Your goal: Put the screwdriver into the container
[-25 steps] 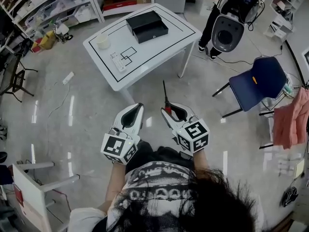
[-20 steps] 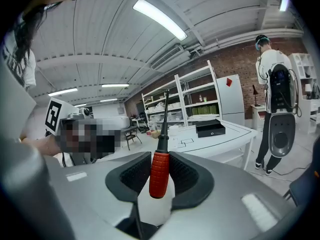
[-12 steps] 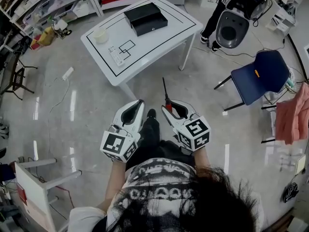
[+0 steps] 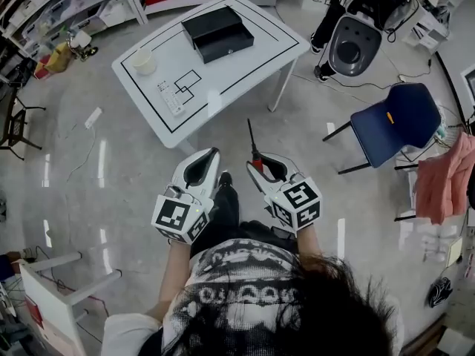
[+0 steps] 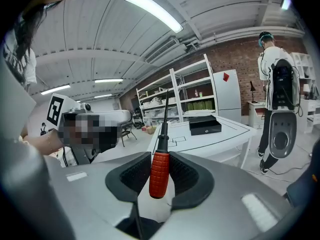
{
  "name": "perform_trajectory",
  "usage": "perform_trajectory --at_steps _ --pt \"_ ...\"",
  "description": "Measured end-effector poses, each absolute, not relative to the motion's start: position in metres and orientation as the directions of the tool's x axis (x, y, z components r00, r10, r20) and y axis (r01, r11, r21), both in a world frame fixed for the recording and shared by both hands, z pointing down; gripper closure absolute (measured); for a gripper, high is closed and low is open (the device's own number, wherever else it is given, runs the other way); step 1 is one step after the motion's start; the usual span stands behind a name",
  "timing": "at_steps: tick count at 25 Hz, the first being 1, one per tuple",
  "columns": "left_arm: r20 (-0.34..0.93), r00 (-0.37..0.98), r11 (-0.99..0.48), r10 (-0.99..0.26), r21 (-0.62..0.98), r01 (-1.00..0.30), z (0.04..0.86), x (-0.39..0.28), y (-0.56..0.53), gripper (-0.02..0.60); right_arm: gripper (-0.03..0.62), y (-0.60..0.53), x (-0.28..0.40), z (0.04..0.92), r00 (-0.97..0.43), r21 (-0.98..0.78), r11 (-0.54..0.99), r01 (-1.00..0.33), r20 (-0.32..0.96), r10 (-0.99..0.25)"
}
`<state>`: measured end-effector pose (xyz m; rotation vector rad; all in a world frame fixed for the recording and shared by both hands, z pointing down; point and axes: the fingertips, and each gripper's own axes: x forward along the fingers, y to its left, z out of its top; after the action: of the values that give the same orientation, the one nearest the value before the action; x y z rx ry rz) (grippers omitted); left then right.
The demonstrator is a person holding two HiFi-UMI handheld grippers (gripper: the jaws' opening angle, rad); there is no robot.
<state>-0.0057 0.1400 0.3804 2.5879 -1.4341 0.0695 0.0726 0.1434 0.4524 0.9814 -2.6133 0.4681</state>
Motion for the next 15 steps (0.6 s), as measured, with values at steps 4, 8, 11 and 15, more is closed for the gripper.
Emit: perform_trajectory --at_steps 4,8,11,15 --pt "0.117 0.544 -0.529 -0.831 0.134 -0.838 0.375 -0.024 0.088 0.581 0.482 0.095 0.055 0.450 -0.711 -0.180 0.712 -0.679 0.405 -0.575" --pt "0.100 0.546 -0.532 -0.832 0.138 -0.835 0.368 -0.045 0.035 0.581 0.482 0.047 0.036 0.446 -0.702 -0.167 0.711 -0.684 0.415 -0.578" --pt "0.096 0.557 -0.541 -0.825 0.148 -0.828 0.369 -0.057 0.004 0.581 0.482 0.018 0.024 0.449 -0.695 -0.168 0.704 -0.690 0.429 -0.577" --pt "0.104 0.567 -0.549 -0.817 0.157 -0.821 0.374 -0.078 -0.033 0.581 0.482 -0.019 0.003 0.450 -0.686 -0.163 0.700 -0.696 0.441 -0.579"
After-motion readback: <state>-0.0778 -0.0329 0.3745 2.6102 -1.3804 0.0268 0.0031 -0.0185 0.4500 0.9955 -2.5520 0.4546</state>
